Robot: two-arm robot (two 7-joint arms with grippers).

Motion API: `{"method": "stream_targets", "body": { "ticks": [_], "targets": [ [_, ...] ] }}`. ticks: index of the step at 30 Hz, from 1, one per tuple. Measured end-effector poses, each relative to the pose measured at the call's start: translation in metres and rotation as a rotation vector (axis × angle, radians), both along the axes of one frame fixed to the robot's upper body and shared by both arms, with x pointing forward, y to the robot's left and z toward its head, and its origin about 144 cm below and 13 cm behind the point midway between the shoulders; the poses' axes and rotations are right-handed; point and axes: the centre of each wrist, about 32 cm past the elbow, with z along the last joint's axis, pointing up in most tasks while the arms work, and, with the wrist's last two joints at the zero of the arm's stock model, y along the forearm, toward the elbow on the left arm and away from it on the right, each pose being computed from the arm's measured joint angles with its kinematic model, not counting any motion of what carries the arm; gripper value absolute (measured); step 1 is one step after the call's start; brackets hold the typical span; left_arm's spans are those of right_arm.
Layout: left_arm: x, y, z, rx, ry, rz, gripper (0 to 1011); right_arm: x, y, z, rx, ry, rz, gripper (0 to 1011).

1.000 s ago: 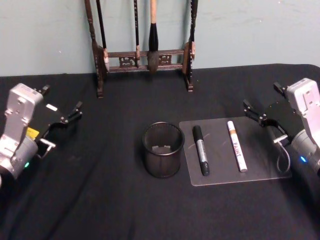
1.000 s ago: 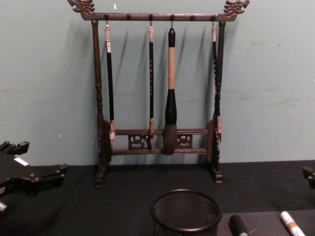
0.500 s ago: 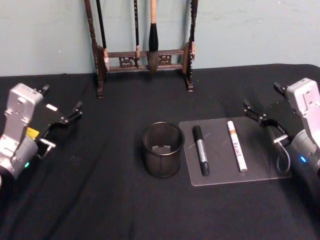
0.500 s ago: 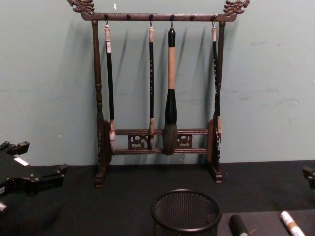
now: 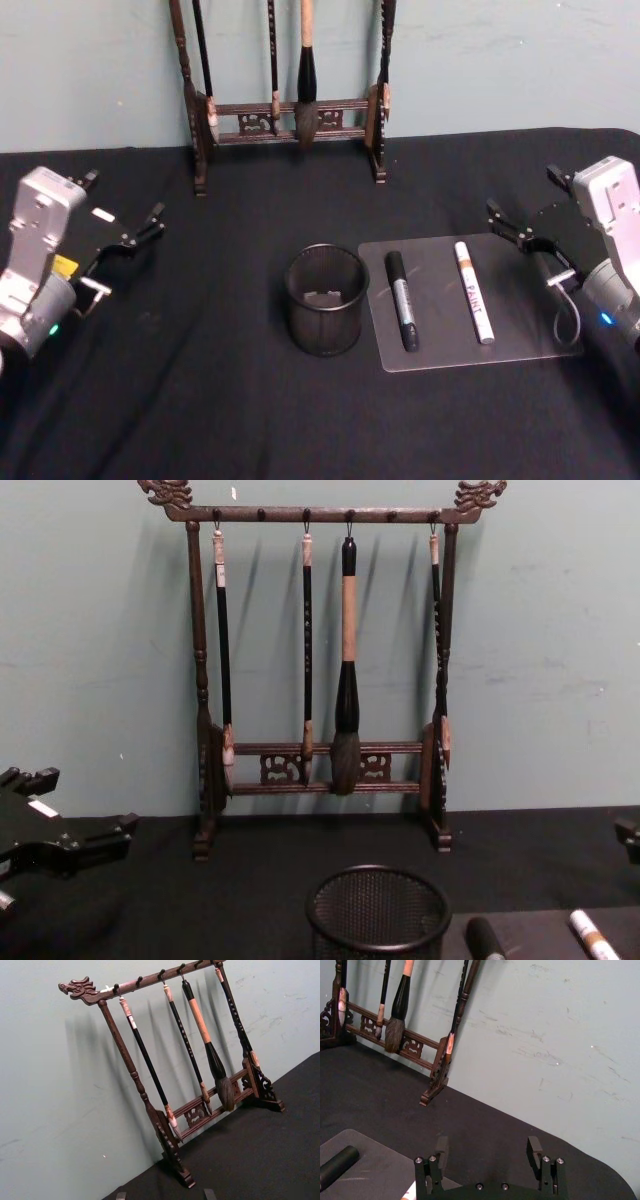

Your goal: Pick up the water-based marker from the table and place it into the pen holder.

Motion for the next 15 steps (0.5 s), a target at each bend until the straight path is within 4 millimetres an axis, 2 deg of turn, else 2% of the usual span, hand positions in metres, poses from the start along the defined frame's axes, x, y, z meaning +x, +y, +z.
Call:
{"method": "stream_targets", "body": {
  "ticks": [8, 15],
  "targets": [
    [0.000, 0.000, 0.000, 0.000, 0.000, 0.000, 1001, 0.001, 0.001, 0.002, 0.010, 0.028, -0.004, 1002],
    [0.000, 0.000, 0.000, 0.000, 0.000, 0.000, 1001, 0.001, 0.009, 0.015, 0.080, 0.126, 0.011, 1002]
  ]
}}
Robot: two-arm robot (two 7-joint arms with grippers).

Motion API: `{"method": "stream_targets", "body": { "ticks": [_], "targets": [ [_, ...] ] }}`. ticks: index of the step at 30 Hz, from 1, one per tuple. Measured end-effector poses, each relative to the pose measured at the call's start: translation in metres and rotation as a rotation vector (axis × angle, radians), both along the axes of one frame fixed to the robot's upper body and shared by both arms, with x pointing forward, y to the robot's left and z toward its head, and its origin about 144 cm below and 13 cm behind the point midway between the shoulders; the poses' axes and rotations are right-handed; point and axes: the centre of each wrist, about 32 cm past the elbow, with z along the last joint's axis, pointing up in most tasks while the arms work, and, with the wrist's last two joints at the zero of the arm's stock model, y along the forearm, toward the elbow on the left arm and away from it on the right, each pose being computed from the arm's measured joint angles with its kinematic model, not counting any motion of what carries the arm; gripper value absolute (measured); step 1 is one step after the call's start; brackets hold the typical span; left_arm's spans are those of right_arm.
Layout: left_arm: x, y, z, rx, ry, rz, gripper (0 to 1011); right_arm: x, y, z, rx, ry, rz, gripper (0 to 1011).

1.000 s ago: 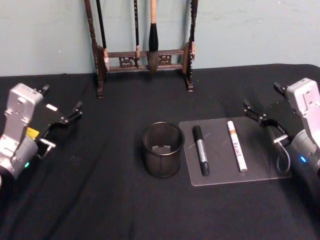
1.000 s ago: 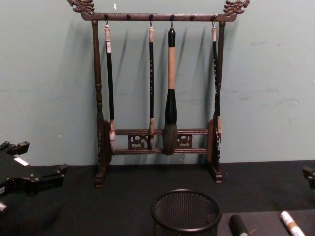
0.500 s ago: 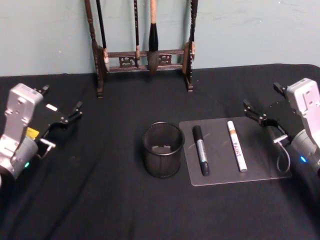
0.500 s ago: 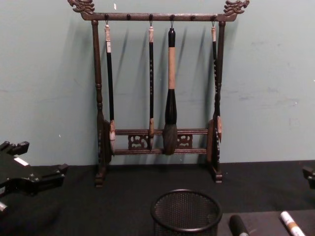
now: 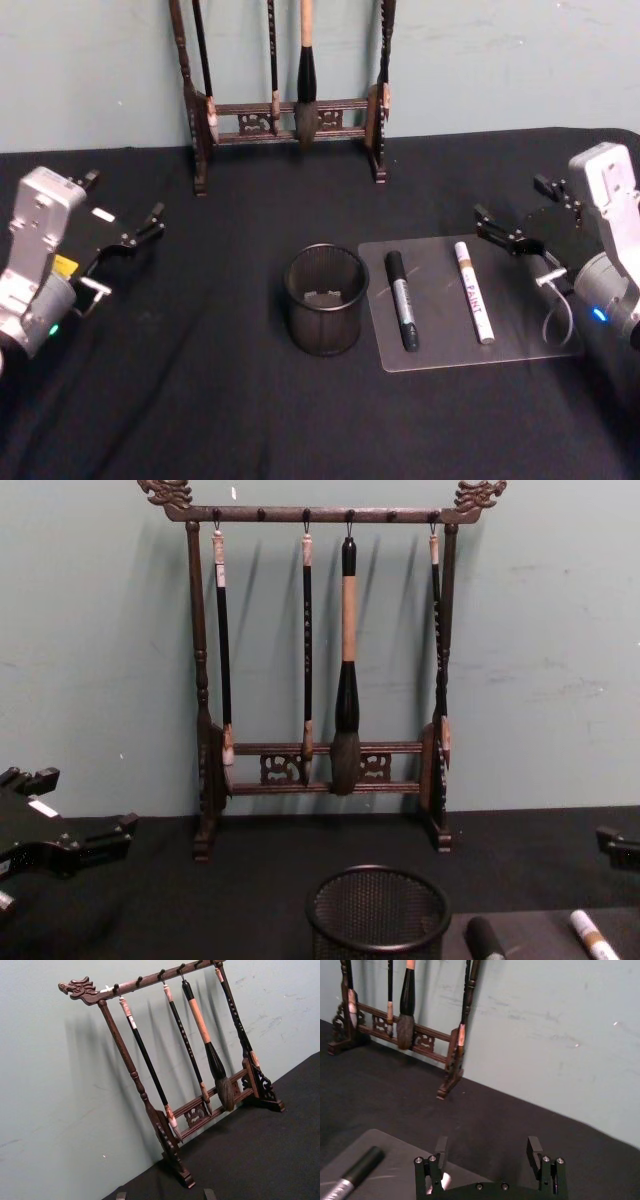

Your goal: Pick up the water-based marker from the table and place it into the pen holder.

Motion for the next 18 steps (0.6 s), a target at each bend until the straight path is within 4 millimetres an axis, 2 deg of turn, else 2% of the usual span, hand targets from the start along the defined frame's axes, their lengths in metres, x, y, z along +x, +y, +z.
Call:
{"method": "stream_targets", "body": {
  "ticks": [7, 18],
  "targets": [
    [0.000, 0.000, 0.000, 0.000, 0.000, 0.000, 1001, -0.001, 0.011, 0.013, 0.071, 0.098, -0.006, 1003],
    [0.000, 0.000, 0.000, 0.000, 0.000, 0.000, 1001, -0.001, 0.027, 0.020, 0.131, 0.222, -0.025, 1002]
  ]
}}
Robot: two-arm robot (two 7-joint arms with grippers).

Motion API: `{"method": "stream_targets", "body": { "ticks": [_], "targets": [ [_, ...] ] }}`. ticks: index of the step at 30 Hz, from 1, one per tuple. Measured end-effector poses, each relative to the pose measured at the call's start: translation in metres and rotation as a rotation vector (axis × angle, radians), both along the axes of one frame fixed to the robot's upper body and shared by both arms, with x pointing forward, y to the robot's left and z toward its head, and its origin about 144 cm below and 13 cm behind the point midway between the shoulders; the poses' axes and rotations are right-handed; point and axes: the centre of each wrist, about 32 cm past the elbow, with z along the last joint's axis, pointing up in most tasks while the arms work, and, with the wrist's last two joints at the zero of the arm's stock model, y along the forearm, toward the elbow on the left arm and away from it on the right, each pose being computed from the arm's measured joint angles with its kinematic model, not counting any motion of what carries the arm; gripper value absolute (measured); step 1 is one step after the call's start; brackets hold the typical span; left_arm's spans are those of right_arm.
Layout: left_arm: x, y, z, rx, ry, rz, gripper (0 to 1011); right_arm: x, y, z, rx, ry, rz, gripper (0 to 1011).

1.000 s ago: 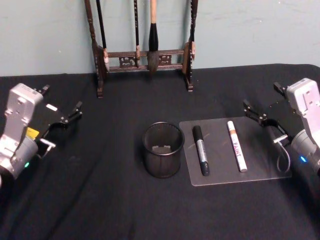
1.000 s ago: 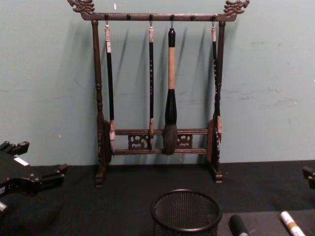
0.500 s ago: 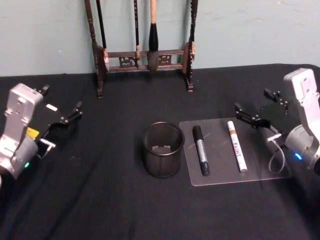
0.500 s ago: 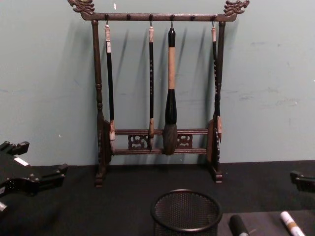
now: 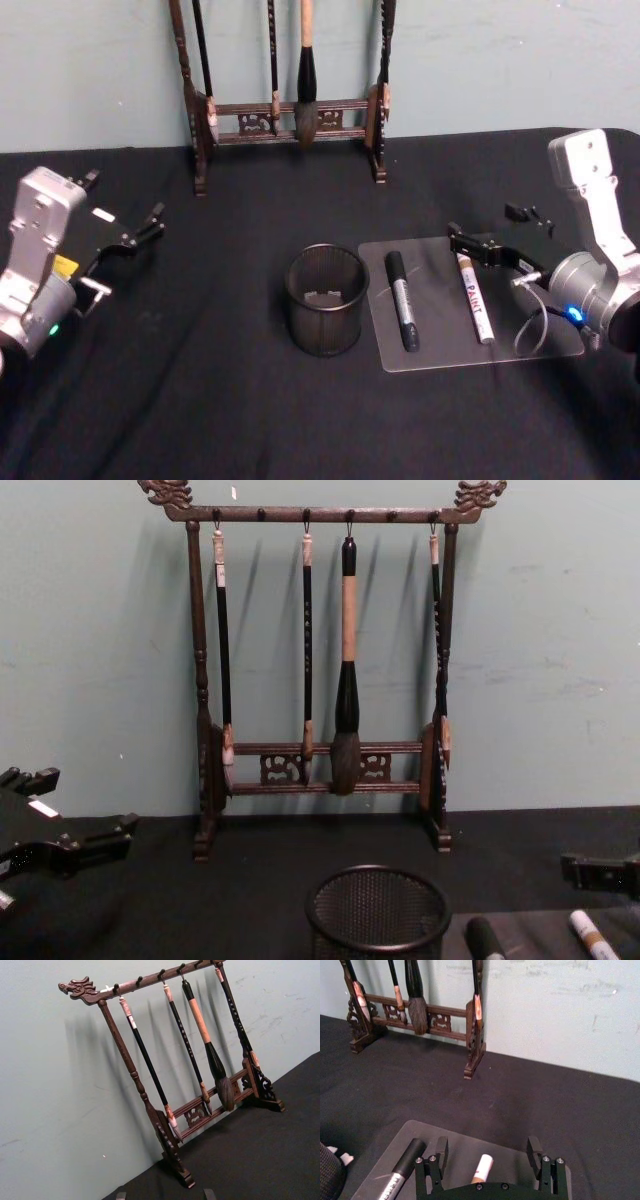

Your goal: Pick up the water-based marker from the table and place it into the pen holder.

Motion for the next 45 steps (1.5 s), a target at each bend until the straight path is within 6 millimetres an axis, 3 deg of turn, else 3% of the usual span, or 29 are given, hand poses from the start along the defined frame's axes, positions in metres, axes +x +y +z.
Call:
{"method": "stream_targets", "body": {
  "ticks": [45],
  "targets": [
    [0.000, 0.000, 0.000, 0.000, 0.000, 0.000, 1001, -0.003, 0.016, -0.016, -0.023, 0.172, -0.035, 1002]
  ]
}}
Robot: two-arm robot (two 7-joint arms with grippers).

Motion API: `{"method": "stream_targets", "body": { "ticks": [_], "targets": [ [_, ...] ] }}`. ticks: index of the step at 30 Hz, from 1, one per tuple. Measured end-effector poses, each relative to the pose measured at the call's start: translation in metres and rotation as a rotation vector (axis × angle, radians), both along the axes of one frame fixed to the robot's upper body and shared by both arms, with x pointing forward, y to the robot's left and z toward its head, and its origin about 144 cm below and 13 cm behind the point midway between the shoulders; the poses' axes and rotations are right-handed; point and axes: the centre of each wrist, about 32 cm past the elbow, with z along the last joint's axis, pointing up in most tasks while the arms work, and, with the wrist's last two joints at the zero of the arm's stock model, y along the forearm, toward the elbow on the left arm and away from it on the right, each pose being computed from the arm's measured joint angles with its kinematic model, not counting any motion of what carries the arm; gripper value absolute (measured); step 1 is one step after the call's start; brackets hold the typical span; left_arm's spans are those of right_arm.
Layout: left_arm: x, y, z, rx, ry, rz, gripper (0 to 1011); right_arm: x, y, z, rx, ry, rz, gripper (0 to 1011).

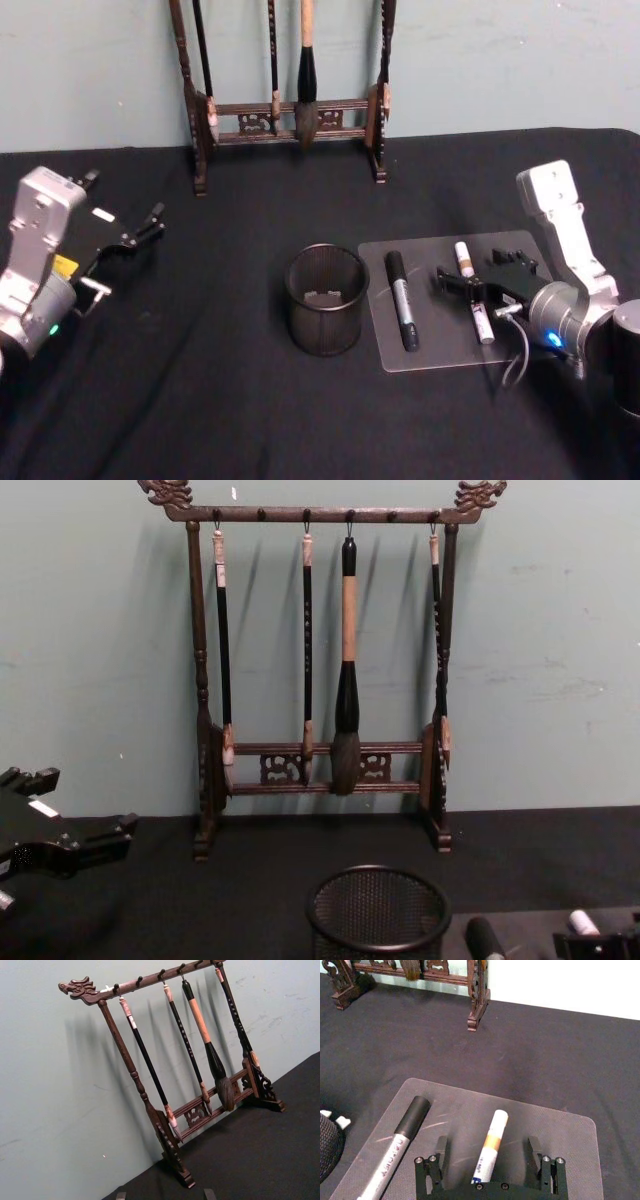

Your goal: Pick up the water-based marker from the table and place it into the pen holder.

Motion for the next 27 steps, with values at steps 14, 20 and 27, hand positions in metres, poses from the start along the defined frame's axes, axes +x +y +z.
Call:
{"method": "stream_targets", "body": {
  "ticks": [14, 20, 27],
  "targets": [
    [0.0000, 0.0000, 0.0000, 0.000, 0.000, 0.000, 1001, -0.0021, 0.0002, -0.0034, -0.006, 0.011, 0.003, 1002],
    [0.0000, 0.0000, 0.0000, 0.000, 0.000, 0.000, 1001, -0.0033, 0.0010, -0.0046, -0.011, 0.015, 0.005, 1003],
    [0.0000, 0.0000, 0.0000, 0.000, 0.000, 0.000, 1001, -0.0047, 0.0013, -0.0053, -0.016, 0.014, 0.006, 1003]
  ]
}}
